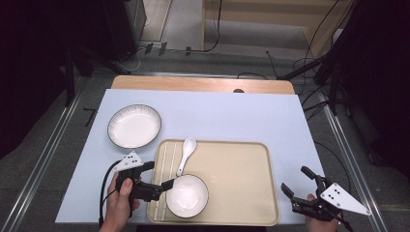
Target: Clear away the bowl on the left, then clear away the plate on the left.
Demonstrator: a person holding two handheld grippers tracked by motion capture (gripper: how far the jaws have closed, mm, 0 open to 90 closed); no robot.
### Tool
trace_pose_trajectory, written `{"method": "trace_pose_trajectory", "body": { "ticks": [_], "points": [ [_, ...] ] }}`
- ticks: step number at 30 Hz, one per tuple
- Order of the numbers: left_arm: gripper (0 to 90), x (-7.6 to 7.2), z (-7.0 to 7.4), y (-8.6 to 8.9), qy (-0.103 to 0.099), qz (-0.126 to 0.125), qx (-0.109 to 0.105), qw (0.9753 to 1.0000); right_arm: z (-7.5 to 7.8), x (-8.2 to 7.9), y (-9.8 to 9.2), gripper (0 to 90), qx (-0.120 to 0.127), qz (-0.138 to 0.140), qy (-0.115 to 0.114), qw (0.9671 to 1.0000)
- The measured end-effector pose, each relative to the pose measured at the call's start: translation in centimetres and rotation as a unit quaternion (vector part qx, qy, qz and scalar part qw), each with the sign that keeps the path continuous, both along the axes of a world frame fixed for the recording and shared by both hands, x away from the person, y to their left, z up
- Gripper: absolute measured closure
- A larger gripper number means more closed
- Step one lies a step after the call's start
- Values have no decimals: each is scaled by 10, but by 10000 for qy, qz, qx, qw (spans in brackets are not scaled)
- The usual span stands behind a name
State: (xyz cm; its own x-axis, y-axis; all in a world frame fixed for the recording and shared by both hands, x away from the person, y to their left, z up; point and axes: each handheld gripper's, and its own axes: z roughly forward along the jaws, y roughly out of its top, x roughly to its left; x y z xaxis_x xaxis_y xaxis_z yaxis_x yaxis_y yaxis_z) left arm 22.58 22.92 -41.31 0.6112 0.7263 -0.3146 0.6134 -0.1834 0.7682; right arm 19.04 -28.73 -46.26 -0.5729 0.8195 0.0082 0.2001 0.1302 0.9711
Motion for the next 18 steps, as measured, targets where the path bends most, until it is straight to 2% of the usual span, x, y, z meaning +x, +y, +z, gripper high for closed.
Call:
{"method": "trace_pose_trajectory", "body": {
  "ticks": [7,12,15,18],
  "points": [
    [0,5,1,13,22,243,-84,9997,0,1,3,130,-20,-4,28,10000],
    [0,9,5,22,-10,383,17,9993,0,1,2,131,-5,-20,21,10000],
    [0,15,9,28,-10,552,138,9984,0,1,2,131,-4,-34,8,10000],
    [0,25,14,38,15,583,61,9983,1,1,2,131,-16,-43,-15,10000]
  ]
}}
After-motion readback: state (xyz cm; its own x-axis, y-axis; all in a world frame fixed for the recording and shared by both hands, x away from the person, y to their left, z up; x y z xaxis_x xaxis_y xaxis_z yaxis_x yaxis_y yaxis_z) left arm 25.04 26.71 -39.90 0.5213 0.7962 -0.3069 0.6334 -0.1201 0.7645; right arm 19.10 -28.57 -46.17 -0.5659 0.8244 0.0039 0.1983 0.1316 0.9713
